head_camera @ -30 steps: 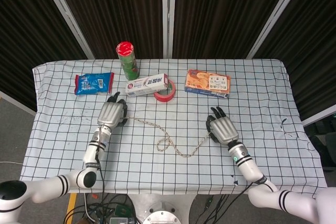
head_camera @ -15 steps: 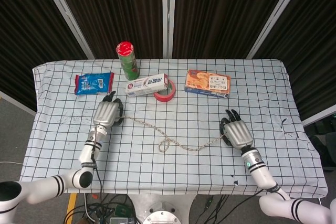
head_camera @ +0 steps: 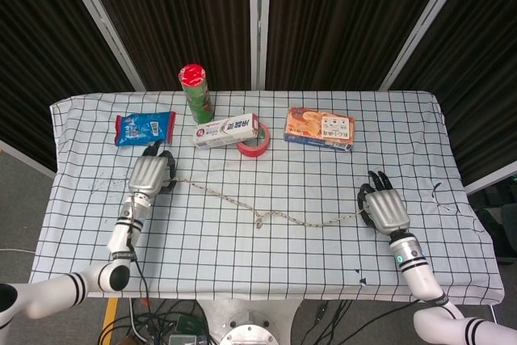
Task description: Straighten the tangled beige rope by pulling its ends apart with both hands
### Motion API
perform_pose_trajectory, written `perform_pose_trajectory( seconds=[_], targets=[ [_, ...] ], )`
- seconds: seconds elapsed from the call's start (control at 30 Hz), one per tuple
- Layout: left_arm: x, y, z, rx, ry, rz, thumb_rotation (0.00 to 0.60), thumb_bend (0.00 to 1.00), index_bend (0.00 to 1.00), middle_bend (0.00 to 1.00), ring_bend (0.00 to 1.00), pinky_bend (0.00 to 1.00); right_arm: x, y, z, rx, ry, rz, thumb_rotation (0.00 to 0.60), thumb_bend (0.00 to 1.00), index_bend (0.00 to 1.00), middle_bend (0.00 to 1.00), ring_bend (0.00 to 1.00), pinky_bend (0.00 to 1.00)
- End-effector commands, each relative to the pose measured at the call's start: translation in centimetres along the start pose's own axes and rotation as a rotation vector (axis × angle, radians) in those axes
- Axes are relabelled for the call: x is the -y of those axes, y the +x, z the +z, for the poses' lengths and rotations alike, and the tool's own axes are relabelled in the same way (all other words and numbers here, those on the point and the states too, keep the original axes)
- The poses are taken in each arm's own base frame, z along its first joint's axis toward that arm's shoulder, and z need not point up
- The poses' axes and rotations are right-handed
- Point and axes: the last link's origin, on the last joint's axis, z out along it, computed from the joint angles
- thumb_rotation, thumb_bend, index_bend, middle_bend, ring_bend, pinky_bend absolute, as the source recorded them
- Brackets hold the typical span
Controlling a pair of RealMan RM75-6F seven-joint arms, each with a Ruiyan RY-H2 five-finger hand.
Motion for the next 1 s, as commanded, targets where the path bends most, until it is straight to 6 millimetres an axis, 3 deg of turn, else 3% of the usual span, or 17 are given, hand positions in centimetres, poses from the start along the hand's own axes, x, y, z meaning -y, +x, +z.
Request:
perform_pose_trajectory(
  seconds=[0.03, 0.27, 1.0],
  targets=[
    [0.5, 0.1, -0.2, -0.001, 0.008, -0.003, 0.600, 0.28, 0.63, 0.31, 0.04, 0.17, -0.7, 0.0, -0.4, 0.000, -0.024, 0.003, 0.600, 0.36, 0.66, 0.32, 0.00, 0.00],
    [1.5, 0.4, -0.8, 0.004, 0.013, -0.014, 0.600, 0.28, 0.63, 0.31, 0.04, 0.17, -2.4, 0.2, -1.4, -0.014, -0.070, 0.012, 0.600, 0.36, 0.66, 0.32, 0.00, 0.00],
    [3.0, 0.2, -1.2, 0.033, 0.043, -0.014, 0.600, 0.28, 0.63, 0.31, 0.04, 0.17, -5.1, -0.1, -2.8, 0.004, -0.134, 0.003, 0.600, 0.36, 0.67, 0.32, 0.00, 0.00]
  ],
)
